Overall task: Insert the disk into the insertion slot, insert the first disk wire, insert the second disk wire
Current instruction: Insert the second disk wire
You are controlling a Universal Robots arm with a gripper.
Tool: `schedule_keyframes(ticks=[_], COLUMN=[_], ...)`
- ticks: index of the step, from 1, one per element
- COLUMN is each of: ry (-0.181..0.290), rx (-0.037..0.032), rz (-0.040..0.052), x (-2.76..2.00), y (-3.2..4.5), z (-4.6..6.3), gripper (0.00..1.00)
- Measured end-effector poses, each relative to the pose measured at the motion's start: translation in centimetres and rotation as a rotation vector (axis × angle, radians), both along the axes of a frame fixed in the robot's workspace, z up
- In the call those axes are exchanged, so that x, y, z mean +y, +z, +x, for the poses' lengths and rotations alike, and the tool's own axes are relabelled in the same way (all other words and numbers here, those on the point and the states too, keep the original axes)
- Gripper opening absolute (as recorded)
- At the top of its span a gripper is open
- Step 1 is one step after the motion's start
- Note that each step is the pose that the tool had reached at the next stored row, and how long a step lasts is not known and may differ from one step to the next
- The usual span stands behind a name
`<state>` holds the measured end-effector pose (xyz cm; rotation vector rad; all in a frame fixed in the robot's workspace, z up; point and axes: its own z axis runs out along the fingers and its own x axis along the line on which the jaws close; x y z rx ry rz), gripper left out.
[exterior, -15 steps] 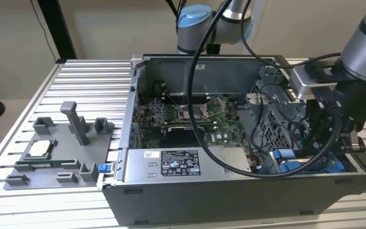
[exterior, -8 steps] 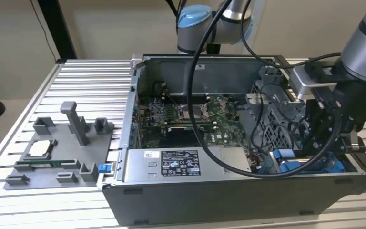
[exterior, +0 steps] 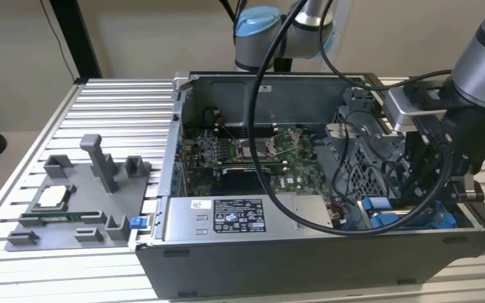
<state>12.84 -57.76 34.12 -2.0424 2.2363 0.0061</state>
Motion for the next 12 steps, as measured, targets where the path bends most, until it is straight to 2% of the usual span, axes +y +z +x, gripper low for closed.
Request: schedule_keyframes(ticks=[12], ry=[0.0], rx=[0.0], rz=[0.0012], x=[0.03], y=[0.08], z=[0.0], gripper=[0.0])
